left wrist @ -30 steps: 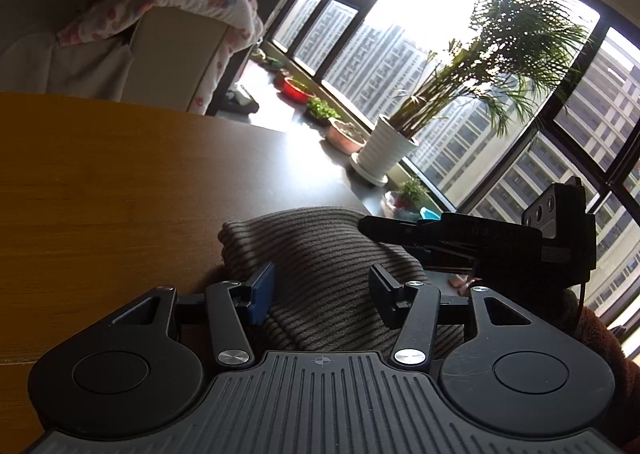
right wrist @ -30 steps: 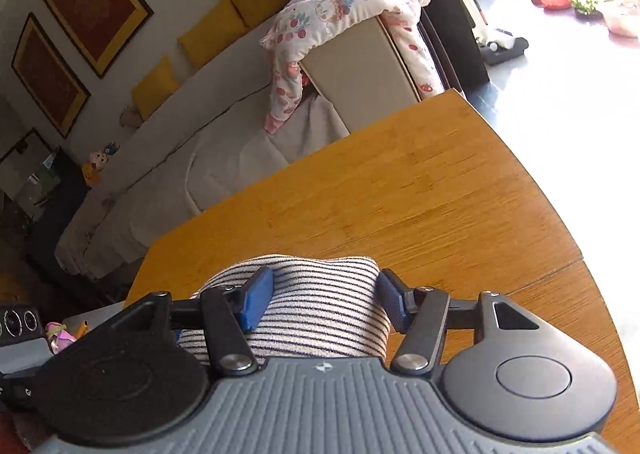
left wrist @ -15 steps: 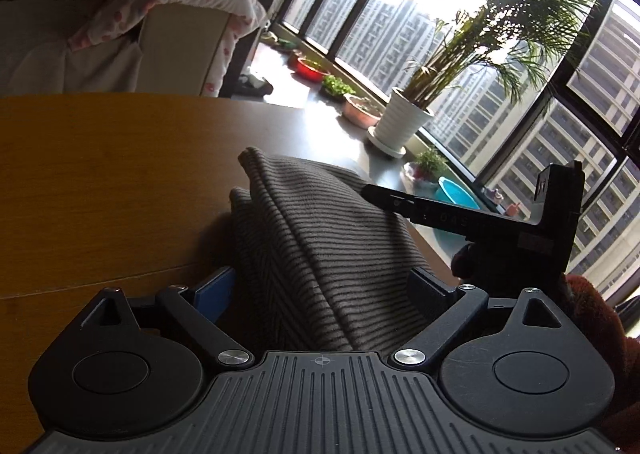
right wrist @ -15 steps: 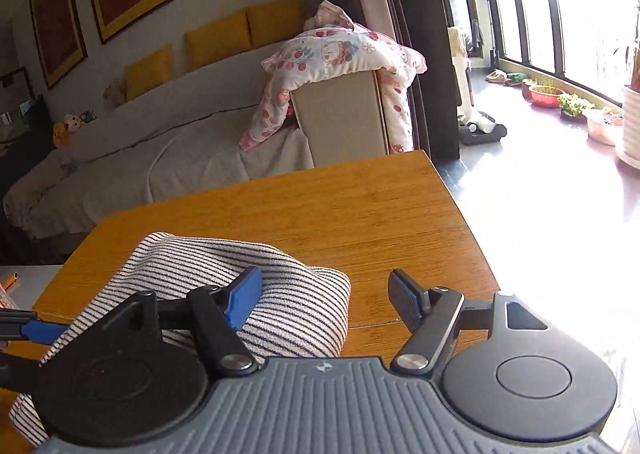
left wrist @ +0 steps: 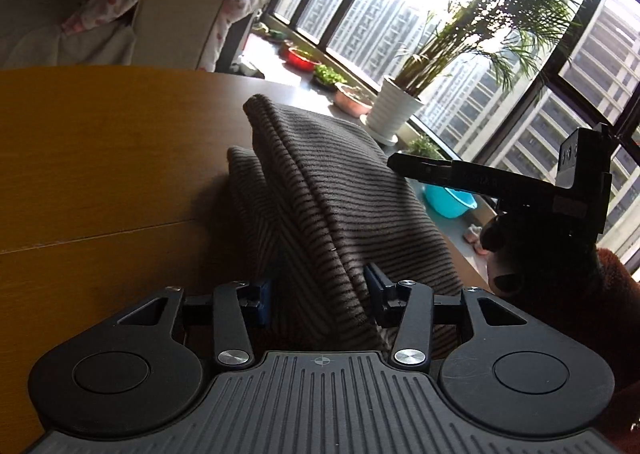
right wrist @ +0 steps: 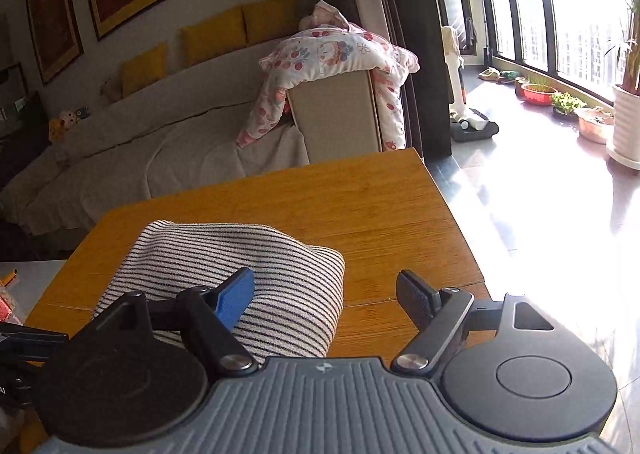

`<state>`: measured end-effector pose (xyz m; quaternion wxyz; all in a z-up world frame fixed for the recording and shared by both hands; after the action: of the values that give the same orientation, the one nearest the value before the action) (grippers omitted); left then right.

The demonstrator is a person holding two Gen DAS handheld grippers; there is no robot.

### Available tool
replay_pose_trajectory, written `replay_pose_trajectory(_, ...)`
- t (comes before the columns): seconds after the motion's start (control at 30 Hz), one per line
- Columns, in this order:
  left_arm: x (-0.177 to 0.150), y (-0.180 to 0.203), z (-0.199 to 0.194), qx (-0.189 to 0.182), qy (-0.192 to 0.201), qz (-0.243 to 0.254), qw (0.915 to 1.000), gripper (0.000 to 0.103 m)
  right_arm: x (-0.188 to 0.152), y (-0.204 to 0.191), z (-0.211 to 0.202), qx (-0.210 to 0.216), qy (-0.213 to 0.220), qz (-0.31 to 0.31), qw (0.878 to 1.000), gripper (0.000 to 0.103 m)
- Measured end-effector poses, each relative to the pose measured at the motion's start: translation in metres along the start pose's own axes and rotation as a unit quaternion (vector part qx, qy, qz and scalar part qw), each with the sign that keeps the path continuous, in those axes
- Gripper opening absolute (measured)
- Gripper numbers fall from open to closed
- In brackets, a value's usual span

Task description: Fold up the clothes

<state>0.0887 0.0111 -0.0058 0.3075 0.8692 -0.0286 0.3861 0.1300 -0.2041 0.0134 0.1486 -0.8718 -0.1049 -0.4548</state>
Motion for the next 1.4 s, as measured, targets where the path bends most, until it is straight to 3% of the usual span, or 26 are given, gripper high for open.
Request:
replay_pose_trajectory(0.2,0.009,-0.016,-0.005,0.003,0.014,-0.019,0.9997,0.041,-0.014,0.0,-0.003,0.03,-0.014,0.03,0.999,0.085)
replay_pose_trajectory(0.33,0.013,-0.016,0.009,-0.021,-0.018,-0.034,0.999,0.056,-0.026,-0.001,-0.002,0.037,-0.014,0.044,0.998,0.087)
replay_pose_trajectory(0.37,0.012,-0.013,0.013,-0.019,-0.021,-0.029,0.9992,0.055,-0.027,0.0,-0.003,0.037,-0.013,0.048,0.998,0.087)
replay_pose_trajectory(0.4,0.012,-0.008,0.013,-0.012,-0.017,-0.018,0.9996,0.051,-0.027,0.001,-0.003,0.038,-0.012,0.051,0.998,0.087)
replay_pose_trajectory(0.43,0.015,-0.002,0.012,-0.012,-0.007,-0.007,0.9999,0.039,-0.026,0.001,-0.003,0.038,-0.01,0.052,0.998,0.087)
replay_pose_trajectory(0.53,0.027,0.008,0.001,-0.027,0.03,0.012,0.9991,0.024,-0.024,0.002,-0.005,0.038,-0.005,0.056,0.998,0.087)
replay_pose_trajectory(0.73,0.023,-0.015,0.024,0.085,0.009,0.029,0.9959,0.025,-0.024,-0.01,0.001,0.046,-0.002,0.046,0.998,0.087)
replay_pose_trajectory(0.8,0.02,-0.026,0.025,0.085,0.013,0.01,0.9963,0.029,-0.026,-0.014,0.003,0.05,-0.005,0.042,0.998,0.087)
replay_pose_trajectory(0.9,0.024,-0.031,0.013,0.045,0.018,-0.035,0.9982,0.032,-0.027,-0.017,0.005,0.05,-0.006,0.037,0.998,0.087)
replay_pose_trajectory(0.93,0.023,-0.03,0.009,0.027,0.015,-0.044,0.9986,0.046,-0.028,-0.016,0.003,0.048,-0.004,0.037,0.998,0.088)
replay_pose_trajectory(0.97,0.022,-0.03,0.005,0.009,0.011,-0.053,0.9985,0.066,-0.028,-0.015,0.003,0.047,-0.002,0.038,0.998,0.089)
replay_pose_trajectory(1.0,0.021,-0.029,0.001,-0.008,0.008,-0.062,0.998,0.075,-0.03,-0.013,0.002,0.045,0.0,0.04,0.998,0.09)
replay_pose_trajectory(1.03,0.019,-0.026,0.0,-0.016,0.003,-0.063,0.9979,0.08,-0.031,-0.012,0.002,0.044,0.001,0.042,0.998,0.091)
replay_pose_trajectory(1.1,0.009,-0.017,0.002,-0.004,-0.008,-0.045,0.9989,0.08,-0.036,-0.008,0.003,0.043,0.003,0.054,0.998,0.095)
replay_pose_trajectory(1.13,0.005,-0.014,0.005,0.008,-0.009,-0.038,0.9992,0.075,-0.038,-0.005,0.003,0.043,0.004,0.062,0.997,0.095)
replay_pose_trajectory(1.17,0.003,-0.009,0.007,0.02,-0.007,-0.027,0.9994,0.05,-0.04,-0.003,0.004,0.044,0.005,0.069,0.997,0.095)
replay_pose_trajectory(1.2,0.002,-0.002,0.008,0.033,0.0,-0.01,0.9994,0.039,-0.04,-0.003,0.003,0.044,0.006,0.074,0.996,0.095)
replay_pose_trajectory(1.27,0.005,0.011,0.006,0.037,0.02,0.019,0.9989,0.031,-0.04,-0.003,0.002,0.036,0.011,0.071,0.997,0.095)
replay_pose_trajectory(1.4,0.019,0.028,-0.007,0.018,0.058,0.046,0.9971,0.022,-0.036,0.0,-0.003,0.03,0.022,0.068,0.997,0.095)
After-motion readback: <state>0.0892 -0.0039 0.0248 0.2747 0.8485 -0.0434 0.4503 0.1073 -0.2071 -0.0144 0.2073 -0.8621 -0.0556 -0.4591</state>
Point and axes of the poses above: each gripper's, at about its wrist camera, not at the fingertips, and z roughly the way its jaws point, y to its right, x to its top, the point moved 1 cm from there along z, roughly the way its jaws point, and after that the axes turned 5 degrees about -z, right-handed, at the moved point
